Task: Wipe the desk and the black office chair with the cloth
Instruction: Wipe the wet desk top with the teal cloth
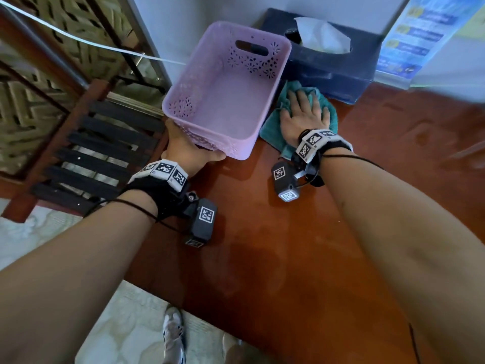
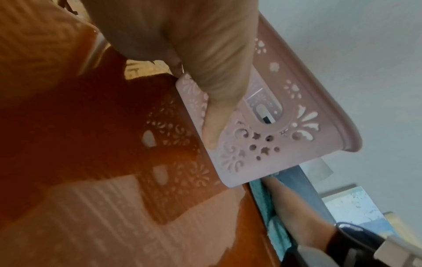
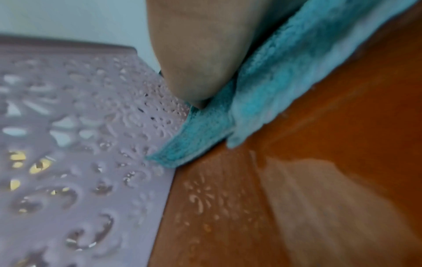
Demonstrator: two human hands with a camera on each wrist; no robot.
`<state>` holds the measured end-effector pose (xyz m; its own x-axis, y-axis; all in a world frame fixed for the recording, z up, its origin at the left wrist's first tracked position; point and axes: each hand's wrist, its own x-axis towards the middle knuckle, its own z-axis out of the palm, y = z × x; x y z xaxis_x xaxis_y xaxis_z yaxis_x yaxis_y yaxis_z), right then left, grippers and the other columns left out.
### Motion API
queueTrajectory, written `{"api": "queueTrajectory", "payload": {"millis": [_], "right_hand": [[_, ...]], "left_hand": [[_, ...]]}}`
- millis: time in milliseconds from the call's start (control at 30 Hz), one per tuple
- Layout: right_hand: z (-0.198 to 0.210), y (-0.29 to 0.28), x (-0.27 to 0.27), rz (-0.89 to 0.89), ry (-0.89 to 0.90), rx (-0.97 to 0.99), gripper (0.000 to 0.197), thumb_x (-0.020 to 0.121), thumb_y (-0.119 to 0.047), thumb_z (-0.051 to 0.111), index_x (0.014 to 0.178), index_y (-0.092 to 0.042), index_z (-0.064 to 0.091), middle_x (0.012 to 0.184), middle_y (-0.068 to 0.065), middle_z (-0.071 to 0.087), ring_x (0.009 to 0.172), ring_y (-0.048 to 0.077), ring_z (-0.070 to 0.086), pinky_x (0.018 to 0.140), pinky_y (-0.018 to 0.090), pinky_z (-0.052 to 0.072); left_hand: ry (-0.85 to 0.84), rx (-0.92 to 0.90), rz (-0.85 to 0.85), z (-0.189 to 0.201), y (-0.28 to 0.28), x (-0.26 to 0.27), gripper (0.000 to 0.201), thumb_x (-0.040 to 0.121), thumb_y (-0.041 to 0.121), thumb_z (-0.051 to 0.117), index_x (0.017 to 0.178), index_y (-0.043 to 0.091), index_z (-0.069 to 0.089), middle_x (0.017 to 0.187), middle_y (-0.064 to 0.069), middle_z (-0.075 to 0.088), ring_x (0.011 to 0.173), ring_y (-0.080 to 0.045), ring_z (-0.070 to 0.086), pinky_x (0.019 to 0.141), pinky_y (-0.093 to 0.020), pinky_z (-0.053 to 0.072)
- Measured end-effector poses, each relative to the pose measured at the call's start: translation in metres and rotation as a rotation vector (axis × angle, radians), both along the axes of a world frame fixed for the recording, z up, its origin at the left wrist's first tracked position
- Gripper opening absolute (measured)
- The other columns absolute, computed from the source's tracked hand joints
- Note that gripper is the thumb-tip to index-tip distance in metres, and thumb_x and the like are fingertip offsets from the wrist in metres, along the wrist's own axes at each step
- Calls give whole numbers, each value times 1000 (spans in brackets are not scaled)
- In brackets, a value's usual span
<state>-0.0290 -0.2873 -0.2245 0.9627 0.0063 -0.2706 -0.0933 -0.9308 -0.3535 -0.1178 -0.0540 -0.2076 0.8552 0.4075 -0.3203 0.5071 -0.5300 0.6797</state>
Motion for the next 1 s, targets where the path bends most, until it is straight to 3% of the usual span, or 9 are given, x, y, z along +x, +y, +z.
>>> {"api": "queueTrajectory", "payload": {"millis": [100,167,233,400,633,767,900,1000], "right_hand": [[-3,-8,-5,-72,-13,-11,59,97,-45,19,154,-32,7,161,-12,1,148,15,-10,118,44,-9],[-4,-19,-14,-142,-29,-25,61,96,-47,20,154,-32,8,161,-11,1,148,17,-10,118,45,-8],[-4,-36,-27,-225,-31,-43,64,94,-51,20,154,-33,6,161,-9,-1,148,18,-11,118,46,-8],[-5,-79,-77,-450,-20,-96,71,90,-61,20,153,-34,5,162,-7,-3,148,21,-11,118,48,-8],[-3,-96,-166,-665,40,-151,73,87,-70,15,152,-39,0,161,-7,-7,147,23,-14,113,60,-9],[2,-83,-209,-565,108,-176,71,86,-75,10,149,-47,-6,160,-11,-15,145,21,-22,104,73,-12],[4,-65,-251,-342,107,-165,68,86,-77,11,146,-53,-7,158,-17,-18,145,17,-23,107,67,-15],[2,-45,-281,-287,83,-152,64,87,-76,13,145,-55,-5,158,-18,-15,145,14,-21,112,61,-14]], "left_hand": [[-1,41,60,2,-6,1,143,25,50,87,142,23,8,144,2,37,130,-27,43,109,-46,36],[34,101,76,9,-15,-3,142,43,40,89,150,15,-1,156,-7,19,142,-30,26,116,-47,23],[72,215,118,14,-29,-11,135,61,40,85,151,3,-9,159,-16,2,148,-30,5,119,-46,9],[34,352,183,1,-67,-35,119,72,46,75,150,-4,-1,159,-18,5,148,-28,0,117,-46,10],[53,303,-1,7,-133,-66,110,80,44,68,150,-4,-2,159,-19,1,148,-30,-5,119,-48,5],[31,284,-65,14,-138,-77,99,80,40,68,149,0,10,157,-18,11,148,-31,1,118,-46,10],[-4,303,-177,19,-125,-86,83,81,35,67,143,2,22,153,-17,20,147,-31,6,115,-46,16],[30,290,-394,21,-113,-101,78,82,38,63,142,4,28,152,-15,23,146,-29,10,115,-47,18]]}}
